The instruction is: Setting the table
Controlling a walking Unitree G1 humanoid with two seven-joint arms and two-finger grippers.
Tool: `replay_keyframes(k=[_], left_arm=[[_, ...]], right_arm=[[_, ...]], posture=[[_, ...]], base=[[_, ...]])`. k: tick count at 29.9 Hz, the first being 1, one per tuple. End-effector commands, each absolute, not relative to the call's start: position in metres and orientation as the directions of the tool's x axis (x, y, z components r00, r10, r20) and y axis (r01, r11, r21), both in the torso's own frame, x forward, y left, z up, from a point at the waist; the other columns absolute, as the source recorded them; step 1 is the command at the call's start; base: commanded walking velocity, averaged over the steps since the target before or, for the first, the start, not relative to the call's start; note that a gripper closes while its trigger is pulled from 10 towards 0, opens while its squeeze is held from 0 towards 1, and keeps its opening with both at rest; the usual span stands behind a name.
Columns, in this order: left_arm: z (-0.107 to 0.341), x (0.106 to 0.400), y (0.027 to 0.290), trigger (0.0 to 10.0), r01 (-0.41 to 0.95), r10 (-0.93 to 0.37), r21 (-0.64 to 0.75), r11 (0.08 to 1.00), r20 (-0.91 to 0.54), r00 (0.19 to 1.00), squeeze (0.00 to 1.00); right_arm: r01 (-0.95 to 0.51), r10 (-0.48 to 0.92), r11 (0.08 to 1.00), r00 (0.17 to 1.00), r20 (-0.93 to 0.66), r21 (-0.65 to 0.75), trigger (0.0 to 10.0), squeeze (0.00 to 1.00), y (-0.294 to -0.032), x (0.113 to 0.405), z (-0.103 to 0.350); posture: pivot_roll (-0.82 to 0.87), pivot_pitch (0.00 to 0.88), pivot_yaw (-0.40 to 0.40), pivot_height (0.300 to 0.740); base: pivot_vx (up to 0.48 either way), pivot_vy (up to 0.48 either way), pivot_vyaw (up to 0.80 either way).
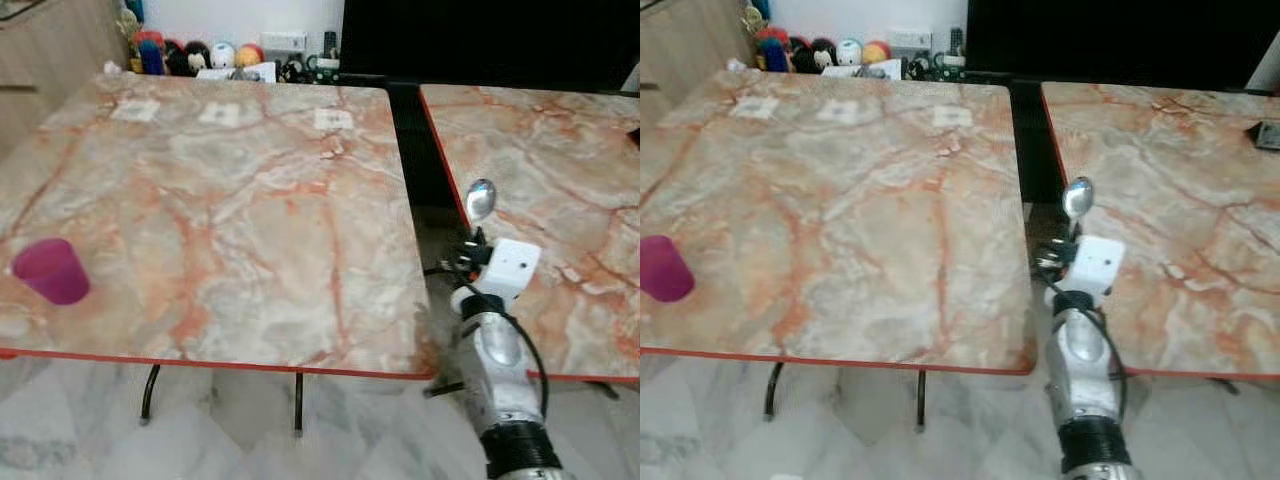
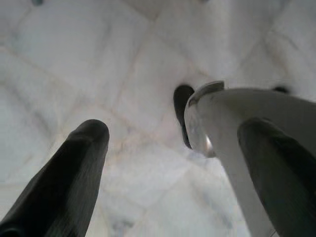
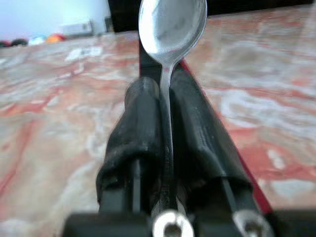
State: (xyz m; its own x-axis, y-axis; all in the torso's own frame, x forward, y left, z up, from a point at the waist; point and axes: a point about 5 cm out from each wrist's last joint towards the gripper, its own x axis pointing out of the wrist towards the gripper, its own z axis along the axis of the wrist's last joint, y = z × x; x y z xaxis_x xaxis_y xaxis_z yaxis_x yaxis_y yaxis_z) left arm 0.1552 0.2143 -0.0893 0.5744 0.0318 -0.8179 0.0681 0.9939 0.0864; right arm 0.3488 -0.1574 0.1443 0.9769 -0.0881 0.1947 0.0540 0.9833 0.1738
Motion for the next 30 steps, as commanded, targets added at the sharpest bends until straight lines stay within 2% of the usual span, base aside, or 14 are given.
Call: replay_keyframes(k=[1,10,16,18,30], left_arm=[[-0.096,0.141,0.208,10.0,0.089,0.012,0.069,0.994,-0.852,0.524,0.00],[-0.099,0.141,0.192,10.0,0.099,-0.004,0.056,0.994,-0.855,0.519,0.00],[-0.100,0.142,0.188,10.0,0.102,-0.007,0.054,0.993,-0.854,0.520,0.00],[-0.099,0.143,0.188,10.0,0.104,-0.009,0.053,0.993,-0.853,0.521,0.00],[-0.096,0.136,0.218,10.0,0.089,0.011,0.069,0.994,-0.847,0.531,0.00]], right_arm=[[0.079,-0.114,0.982,0.972,0.207,0.171,10.0,0.00,-0.166,0.348,0.147],[0.104,-0.146,0.979,0.957,0.250,0.174,10.0,0.00,-0.173,0.348,0.155],[0.145,-0.198,0.978,0.874,0.444,0.151,10.0,0.00,-0.186,0.342,0.198],[0.153,-0.209,0.976,0.868,0.450,0.157,10.0,0.00,-0.189,0.342,0.201],[0.170,-0.222,0.973,0.876,0.427,0.158,10.0,0.00,-0.193,0.339,0.196]], posture=[[0.04,0.149,-0.011,0.740],[0.03,0.151,-0.012,0.740],[0.03,0.152,-0.011,0.740],[0.02,0.152,-0.011,0.740],[0.02,0.149,-0.012,0.740]], base=[[0.000,-0.446,0.00],[0.000,-0.449,0.00],[0.000,-0.450,0.00],[0.000,-0.450,0.00],[0.000,-0.450,0.00]])
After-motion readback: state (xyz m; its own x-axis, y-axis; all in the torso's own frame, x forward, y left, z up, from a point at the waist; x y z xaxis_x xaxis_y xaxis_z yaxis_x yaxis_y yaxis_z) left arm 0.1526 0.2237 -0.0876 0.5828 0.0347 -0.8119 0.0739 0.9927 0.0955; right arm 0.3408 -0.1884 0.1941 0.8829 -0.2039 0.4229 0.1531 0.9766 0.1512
